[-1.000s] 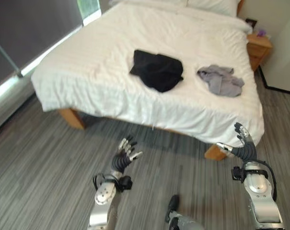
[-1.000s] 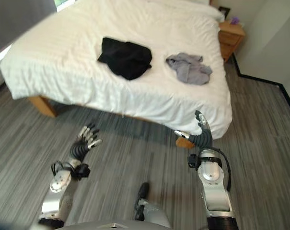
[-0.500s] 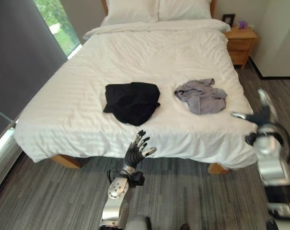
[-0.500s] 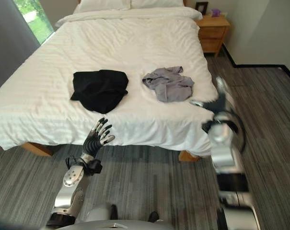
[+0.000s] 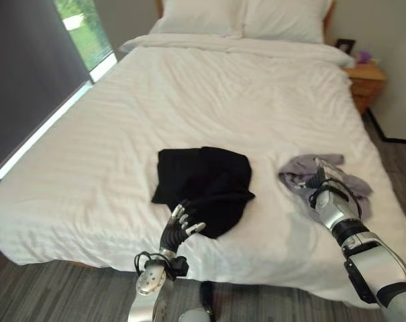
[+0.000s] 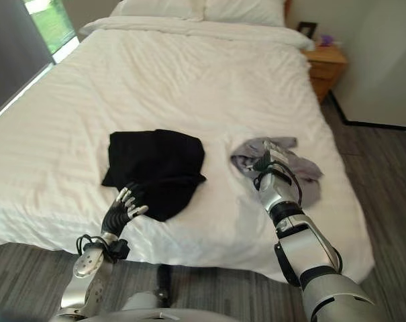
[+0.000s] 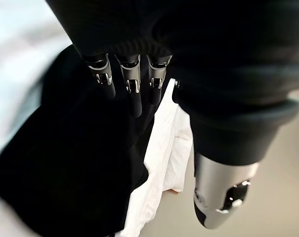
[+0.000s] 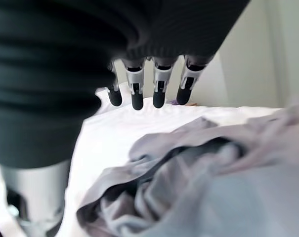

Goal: Pick up bed clothes into laundry basket.

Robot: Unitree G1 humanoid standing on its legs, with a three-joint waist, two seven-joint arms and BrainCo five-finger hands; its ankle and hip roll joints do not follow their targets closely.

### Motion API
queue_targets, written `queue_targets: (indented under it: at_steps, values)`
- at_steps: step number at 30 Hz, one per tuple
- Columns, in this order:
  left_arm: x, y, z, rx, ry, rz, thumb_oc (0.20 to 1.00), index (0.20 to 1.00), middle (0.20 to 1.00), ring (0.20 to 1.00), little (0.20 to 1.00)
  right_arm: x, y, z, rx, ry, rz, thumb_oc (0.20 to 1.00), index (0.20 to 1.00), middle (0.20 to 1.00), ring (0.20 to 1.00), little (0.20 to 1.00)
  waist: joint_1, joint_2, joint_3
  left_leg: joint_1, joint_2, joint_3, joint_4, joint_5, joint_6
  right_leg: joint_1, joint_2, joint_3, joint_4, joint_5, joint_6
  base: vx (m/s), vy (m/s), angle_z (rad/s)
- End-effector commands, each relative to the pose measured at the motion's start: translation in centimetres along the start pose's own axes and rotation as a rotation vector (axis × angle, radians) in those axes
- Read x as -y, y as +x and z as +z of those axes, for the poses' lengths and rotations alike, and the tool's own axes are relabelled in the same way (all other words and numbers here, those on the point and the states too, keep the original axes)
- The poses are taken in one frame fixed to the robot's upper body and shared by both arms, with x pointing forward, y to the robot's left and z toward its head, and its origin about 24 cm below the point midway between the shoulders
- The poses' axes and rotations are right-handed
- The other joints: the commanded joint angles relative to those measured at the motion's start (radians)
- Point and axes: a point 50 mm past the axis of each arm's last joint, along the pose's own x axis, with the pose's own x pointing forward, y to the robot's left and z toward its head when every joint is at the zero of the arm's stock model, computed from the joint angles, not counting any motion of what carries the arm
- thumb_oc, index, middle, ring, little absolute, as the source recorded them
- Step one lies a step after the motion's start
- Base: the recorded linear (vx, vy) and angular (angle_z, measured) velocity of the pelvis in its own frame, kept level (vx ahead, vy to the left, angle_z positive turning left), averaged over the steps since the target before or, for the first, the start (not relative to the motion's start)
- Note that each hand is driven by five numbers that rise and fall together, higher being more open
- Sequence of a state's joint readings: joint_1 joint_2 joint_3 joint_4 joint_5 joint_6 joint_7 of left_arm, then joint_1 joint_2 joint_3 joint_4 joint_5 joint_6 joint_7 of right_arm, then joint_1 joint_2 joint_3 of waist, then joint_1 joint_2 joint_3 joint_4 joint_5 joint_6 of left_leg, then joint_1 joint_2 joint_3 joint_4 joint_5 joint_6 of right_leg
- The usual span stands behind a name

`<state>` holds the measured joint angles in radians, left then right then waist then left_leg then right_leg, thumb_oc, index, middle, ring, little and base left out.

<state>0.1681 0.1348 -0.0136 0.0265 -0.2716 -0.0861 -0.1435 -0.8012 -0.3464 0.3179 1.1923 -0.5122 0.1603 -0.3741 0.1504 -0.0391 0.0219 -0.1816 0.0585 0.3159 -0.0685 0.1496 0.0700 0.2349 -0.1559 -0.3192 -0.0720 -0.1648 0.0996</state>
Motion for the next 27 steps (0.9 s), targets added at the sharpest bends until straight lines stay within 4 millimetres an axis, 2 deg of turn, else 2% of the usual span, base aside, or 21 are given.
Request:
queue_targets:
  at_steps: [1, 4, 6, 9, 11, 13, 14, 16, 19, 23, 24, 25, 26, 27]
  values:
    - [2.2, 0.2, 2.1, 0.135, -0.065, -0.153, 1.0, 1.0, 1.0, 1.0, 1.0, 4.0, 1.5, 0.4, 0.01, -0.039, -0.17, 1.0, 1.0, 1.0, 1.0, 1.0, 0.05, -0.001, -0.04, 0.011, 0.146, -0.001, -0.019, 0.074, -0.203, -0.056, 0.028, 0.002, 0.009, 0.085, 0.007, 0.13, 0.141, 0.26]
    - [3.1, 0.8, 3.0, 0.174, -0.1, -0.228, 1.0, 1.0, 1.0, 1.0, 1.0, 1.0, 0.5, -1.3, -0.117, -0.034, -0.056, 1.0, 1.0, 1.0, 1.0, 1.0, 0.073, -0.003, -0.029, -0.021, 0.129, -0.006, -0.019, 0.066, -0.187, -0.088, 0.023, -0.002, -0.001, 0.071, 0.014, 0.02, 0.076, 0.27]
    - [3.7, 0.9, 3.7, 0.193, -0.113, -0.316, 1.0, 1.0, 1.0, 1.0, 1.0, -2.0, -1.3, -4.0, -0.231, -0.077, 0.049, 1.0, 1.0, 1.0, 1.0, 1.0, 0.089, -0.011, -0.032, -0.039, 0.114, -0.014, -0.019, 0.062, -0.18, -0.085, 0.021, -0.021, -0.015, 0.065, 0.019, 0.06, 0.04, 0.08]
    - [3.8, 0.7, 5.3, 0.256, -0.108, -0.364, 1.0, 1.0, 1.0, 1.0, 1.0, -4.9, -3.7, -7.4, -0.347, -0.134, 0.12, 1.0, 1.0, 1.0, 1.0, 1.0, 0.107, -0.01, -0.037, -0.042, 0.102, -0.023, -0.019, 0.06, -0.177, -0.085, 0.016, -0.052, -0.015, 0.049, 0.027, 0.09, 0.034, 0.16]
    - [4.1, 0.7, 6.9, 0.338, -0.115, -0.364, 1.0, 1.0, 1.0, 1.0, 1.0, -5.0, -4.9, -10.3, -0.417, -0.192, 0.045, 1.0, 1.0, 1.0, 1.0, 1.0, 0.111, -0.007, -0.036, -0.038, 0.094, -0.027, -0.019, 0.057, -0.176, -0.087, 0.014, -0.059, -0.015, 0.046, 0.031, 0.08, 0.038, 0.22]
    - [4.2, 0.7, 6.8, 0.336, -0.117, -0.365, 1.0, 1.0, 1.0, 1.0, 1.0, -5.0, -5.0, -10.4, -0.42, -0.193, 0.041, 1.0, 1.0, 1.0, 1.0, 1.0, 0.113, -0.006, -0.036, -0.037, 0.093, -0.027, -0.019, 0.057, -0.175, -0.086, 0.014, -0.06, -0.015, 0.045, 0.032, 0.03, 0.026, 0.0]
    - [4.5, 0.9, 8.0, 0.396, -0.087, -0.35, 1.0, 1.0, 1.0, 1.0, 1.0, -3.8, -4.9, -11.4, -0.433, -0.228, -0.075, 1.0, 1.0, 1.0, 1.0, 1.0, 0.103, -0.001, -0.032, -0.034, 0.09, -0.03, -0.019, 0.056, -0.175, -0.089, 0.012, -0.057, -0.015, 0.046, 0.033, 0.02, 0.035, -0.12]
    - [4.7, 1.1, 8.8, 0.433, -0.043, -0.329, 1.0, 1.0, 1.0, 1.0, 1.0, -2.8, -4.7, -11.8, -0.436, -0.229, -0.162, 1.0, 1.0, 1.0, 1.0, 1.0, 0.092, 0.004, -0.026, -0.032, 0.088, -0.03, -0.019, 0.054, -0.174, -0.091, 0.01, -0.051, -0.015, 0.049, 0.034, 0.01, 0.037, -0.12]
    - [4.7, 1.3, 8.8, 0.443, 0.014, -0.283, 1.0, 1.0, 1.0, 1.0, 1.0, -2.0, -4.2, -11.5, -0.413, -0.176, -0.242, 1.0, 1.0, 1.0, 1.0, 1.0, 0.067, 0.008, -0.017, -0.02, 0.091, -0.024, -0.019, 0.048, -0.174, -0.09, 0.005, -0.039, -0.015, 0.052, 0.038, -0.01, 0.03, -0.06]
    - [4.0, 0.4, 8.4, 0.442, 0.018, -0.242, 1.0, 1.0, 1.0, 1.0, 1.0, -0.6, -3.2, -11.2, -0.357, -0.105, -0.318, 1.0, 1.0, 1.0, 1.0, 1.0, 0.042, 0.011, -0.007, -0.011, 0.095, -0.014, -0.019, 0.049, -0.171, -0.091, 0.002, -0.025, -0.015, 0.063, 0.04, -0.02, 0.02, -0.19]
    - [3.3, -0.1, 7.8, 0.425, 0.014, -0.192, 1.0, 1.0, 1.0, 1.0, 1.0, 2.0, -2.0, -9.6, -0.245, -0.032, -0.414, 1.0, 1.0, 1.0, 1.0, 1.0, 0.017, 0.011, -0.001, 0.0, 0.099, 0.001, -0.019, 0.041, -0.171, -0.095, -0.005, -0.014, -0.015, 0.071, 0.043, -0.04, 0.014, -0.3]
    - [2.9, -0.4, 7.6, 0.42, 0.013, -0.163, 1.0, 1.0, 1.0, 1.0, 1.0, 3.7, -2.0, -8.9, -0.173, 0.0, -0.464, 1.0, 1.0, 1.0, 1.0, 1.0, 0.001, 0.014, 0.004, 0.003, 0.104, 0.006, -0.019, 0.042, -0.169, -0.102, -0.005, -0.004, -0.015, 0.078, 0.043, -0.05, 0.031, -0.3]
    - [2.4, -0.8, 7.1, 0.404, 0.004, -0.128, 1.0, 1.0, 1.0, 1.0, 1.0, 6.6, -3.4, -9.2, -0.104, 0.018, -0.527, 1.0, 1.0, 1.0, 1.0, 1.0, -0.02, 0.02, 0.003, 0.013, 0.107, 0.016, -0.019, 0.034, -0.169, -0.104, -0.009, 0.005, -0.015, 0.083, 0.044, 0.02, 0.016, -0.17]
    - [2.6, -0.8, 7.0, 0.397, 0.002, -0.135, 1.0, 1.0, 1.0, 1.0, 1.0, 6.7, -3.7, -9.7, -0.114, 0.011, -0.52, 1.0, 1.0, 1.0, 1.0, 1.0, -0.014, 0.015, -0.002, 0.021, 0.102, 0.018, -0.019, 0.019, -0.172, -0.096, -0.015, 0.001, -0.015, 0.072, 0.047, -0.01, 0.021, -0.23]
